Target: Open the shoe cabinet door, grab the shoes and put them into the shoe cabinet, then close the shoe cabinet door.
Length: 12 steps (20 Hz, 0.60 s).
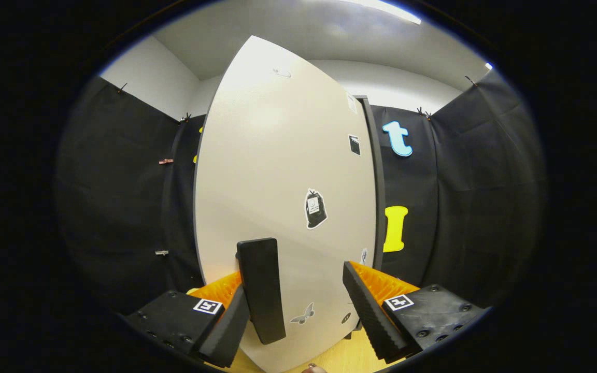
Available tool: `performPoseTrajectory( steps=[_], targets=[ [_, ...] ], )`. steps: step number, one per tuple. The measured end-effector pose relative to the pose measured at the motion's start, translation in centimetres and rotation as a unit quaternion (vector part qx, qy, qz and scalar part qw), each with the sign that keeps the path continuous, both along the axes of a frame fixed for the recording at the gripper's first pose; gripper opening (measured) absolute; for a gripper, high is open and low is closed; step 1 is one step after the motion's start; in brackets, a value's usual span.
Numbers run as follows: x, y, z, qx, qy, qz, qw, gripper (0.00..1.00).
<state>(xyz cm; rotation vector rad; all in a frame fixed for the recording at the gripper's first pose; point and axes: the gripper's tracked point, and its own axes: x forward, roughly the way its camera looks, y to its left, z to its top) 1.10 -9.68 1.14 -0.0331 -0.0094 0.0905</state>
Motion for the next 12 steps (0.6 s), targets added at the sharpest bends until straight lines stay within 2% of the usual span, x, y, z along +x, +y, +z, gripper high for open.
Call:
performPoseTrajectory(
  steps=[12],
  targets=[
    [6.2,6.6,-1.7,0.004,0.001,-0.013,1.0,0.98]
  ],
)
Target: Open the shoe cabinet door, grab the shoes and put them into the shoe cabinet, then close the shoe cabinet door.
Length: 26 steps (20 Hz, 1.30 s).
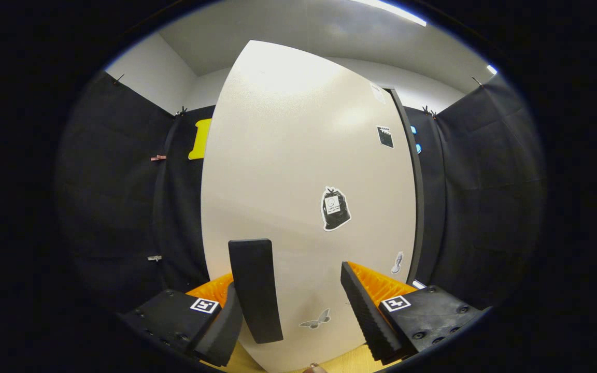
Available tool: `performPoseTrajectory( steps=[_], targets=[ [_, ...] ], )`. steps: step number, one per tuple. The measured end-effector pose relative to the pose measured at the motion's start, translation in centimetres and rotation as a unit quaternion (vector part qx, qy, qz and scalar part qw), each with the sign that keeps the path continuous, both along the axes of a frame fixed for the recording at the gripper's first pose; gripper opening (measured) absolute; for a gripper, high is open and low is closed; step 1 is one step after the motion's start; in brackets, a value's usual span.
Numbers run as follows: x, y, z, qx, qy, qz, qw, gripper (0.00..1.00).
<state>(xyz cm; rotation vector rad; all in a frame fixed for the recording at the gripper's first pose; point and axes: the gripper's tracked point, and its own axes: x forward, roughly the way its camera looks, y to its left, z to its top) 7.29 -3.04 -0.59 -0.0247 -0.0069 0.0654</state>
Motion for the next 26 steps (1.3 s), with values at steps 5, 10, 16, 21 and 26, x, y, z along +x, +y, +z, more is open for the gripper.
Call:
performPoseTrajectory(
  steps=[5,10,16,21,26],
  targets=[
    [3.1,1.8,-0.5,0.002,-0.004,0.01,1.0,0.98],
    [4.5,3.8,-0.9,-0.006,-0.008,0.028,1.0,0.97],
    [5.3,4.3,-1.1,-0.005,-0.005,0.032,0.999,0.97],
    [4.9,4.4,-0.7,-0.002,-0.009,0.036,0.999,0.97],
    [4.3,4.6,0.0,-0.003,-0.016,0.039,0.999,0.97]
  ],
)
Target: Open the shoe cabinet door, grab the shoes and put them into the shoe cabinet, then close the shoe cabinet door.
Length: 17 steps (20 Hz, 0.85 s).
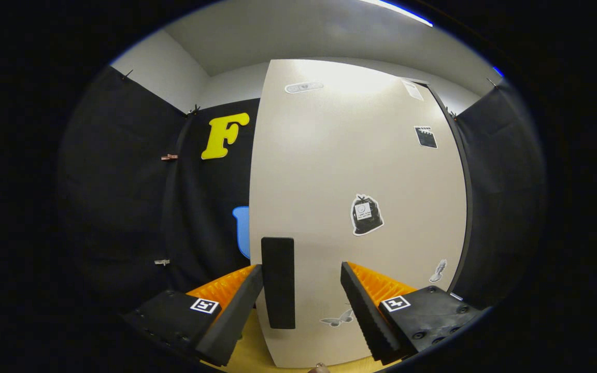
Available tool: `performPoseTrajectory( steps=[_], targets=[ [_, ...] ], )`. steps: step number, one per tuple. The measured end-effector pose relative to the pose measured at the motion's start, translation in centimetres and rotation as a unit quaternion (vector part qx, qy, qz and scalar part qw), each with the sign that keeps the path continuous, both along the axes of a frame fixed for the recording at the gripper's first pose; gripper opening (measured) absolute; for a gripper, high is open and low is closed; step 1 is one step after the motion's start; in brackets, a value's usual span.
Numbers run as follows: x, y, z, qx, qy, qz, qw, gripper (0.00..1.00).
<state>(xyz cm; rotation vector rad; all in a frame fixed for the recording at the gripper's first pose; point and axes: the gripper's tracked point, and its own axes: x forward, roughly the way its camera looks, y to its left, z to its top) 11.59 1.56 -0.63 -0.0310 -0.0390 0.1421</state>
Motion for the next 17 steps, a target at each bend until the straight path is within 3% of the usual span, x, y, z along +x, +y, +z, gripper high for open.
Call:
performPoseTrajectory(
  steps=[17],
  targets=[
    [-3.3,0.7,0.4,-0.022,0.006,-0.017,1.0,0.98]
  ],
)
